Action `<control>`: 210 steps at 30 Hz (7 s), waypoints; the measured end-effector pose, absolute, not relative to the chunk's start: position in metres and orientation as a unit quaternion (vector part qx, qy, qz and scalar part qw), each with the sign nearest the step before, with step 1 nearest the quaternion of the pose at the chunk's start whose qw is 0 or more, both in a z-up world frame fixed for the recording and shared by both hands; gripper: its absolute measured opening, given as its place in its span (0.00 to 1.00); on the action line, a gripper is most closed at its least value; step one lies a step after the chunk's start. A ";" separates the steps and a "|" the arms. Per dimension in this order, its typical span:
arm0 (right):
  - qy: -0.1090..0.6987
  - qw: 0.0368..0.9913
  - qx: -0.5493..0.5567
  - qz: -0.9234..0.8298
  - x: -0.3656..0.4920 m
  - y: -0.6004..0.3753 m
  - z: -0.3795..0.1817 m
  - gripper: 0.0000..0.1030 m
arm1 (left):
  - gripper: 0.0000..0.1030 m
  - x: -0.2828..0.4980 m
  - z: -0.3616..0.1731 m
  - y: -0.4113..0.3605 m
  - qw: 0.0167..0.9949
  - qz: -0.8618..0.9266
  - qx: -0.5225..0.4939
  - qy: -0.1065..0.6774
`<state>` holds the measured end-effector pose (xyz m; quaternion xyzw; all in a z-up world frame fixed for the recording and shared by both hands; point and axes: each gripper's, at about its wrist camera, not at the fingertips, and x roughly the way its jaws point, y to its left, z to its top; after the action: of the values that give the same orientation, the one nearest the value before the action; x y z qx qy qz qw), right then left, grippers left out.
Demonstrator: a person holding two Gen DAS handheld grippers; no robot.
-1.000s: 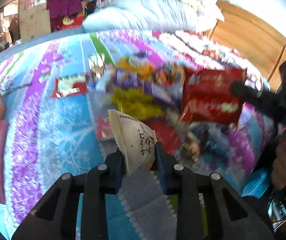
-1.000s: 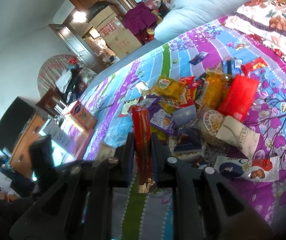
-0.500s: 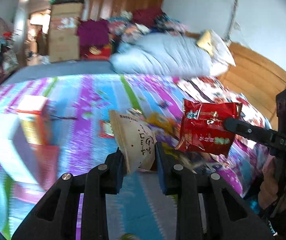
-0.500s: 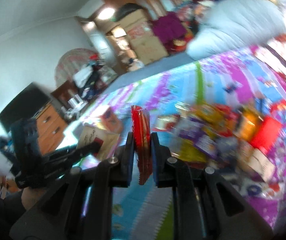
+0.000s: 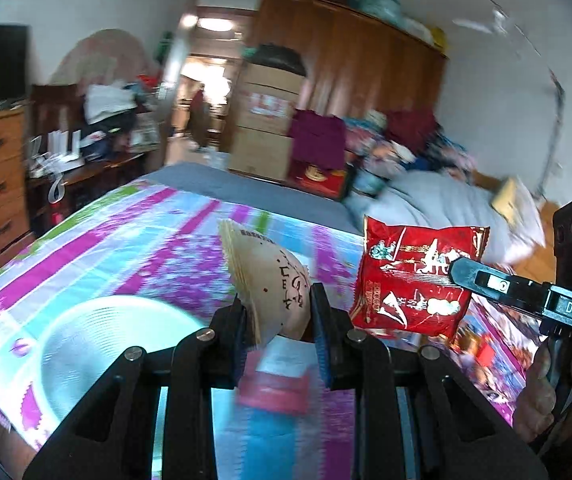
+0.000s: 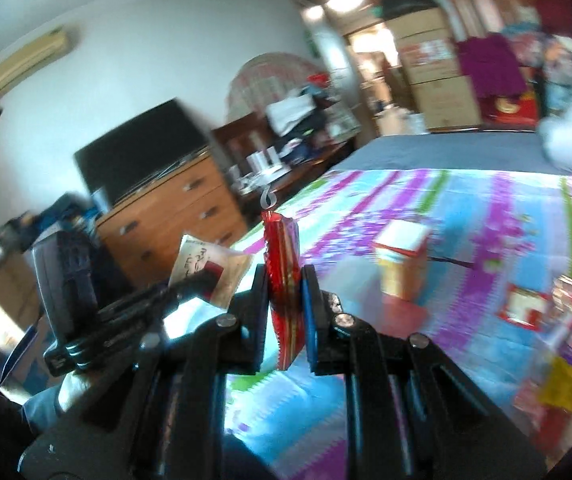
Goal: Organize snacks
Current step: 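Carry the beige bag and red bag over the light-blue mesh basket, then open left tool over the basket while right tool releases the red bag, then move both tools back to the snack heap, then grasp the gold Goffels wrapper with left tool while right tool grasps blue snack pack, then carry the gold wrapper and blue snack pack over the mesh basket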
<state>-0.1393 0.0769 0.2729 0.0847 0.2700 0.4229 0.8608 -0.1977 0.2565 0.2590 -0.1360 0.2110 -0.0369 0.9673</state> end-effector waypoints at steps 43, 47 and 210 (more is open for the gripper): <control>0.406 0.817 -0.005 0.411 -0.104 0.241 0.170 0.18 | 0.53 -0.180 0.153 0.379 0.921 0.074 -0.213 0.317; 0.406 0.814 -0.012 0.415 -0.105 0.245 0.169 0.36 | 0.60 -0.182 0.158 0.377 0.924 0.080 -0.212 0.309; 0.370 0.924 0.037 0.090 -0.186 -0.134 0.160 0.42 | 0.21 -0.137 0.171 -0.026 0.917 -0.130 0.052 0.372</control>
<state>-0.1858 -0.1339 0.1597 0.0365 0.3704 0.0901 0.9238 -0.1371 -0.0255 0.1707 0.0525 0.3725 -0.1302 0.9174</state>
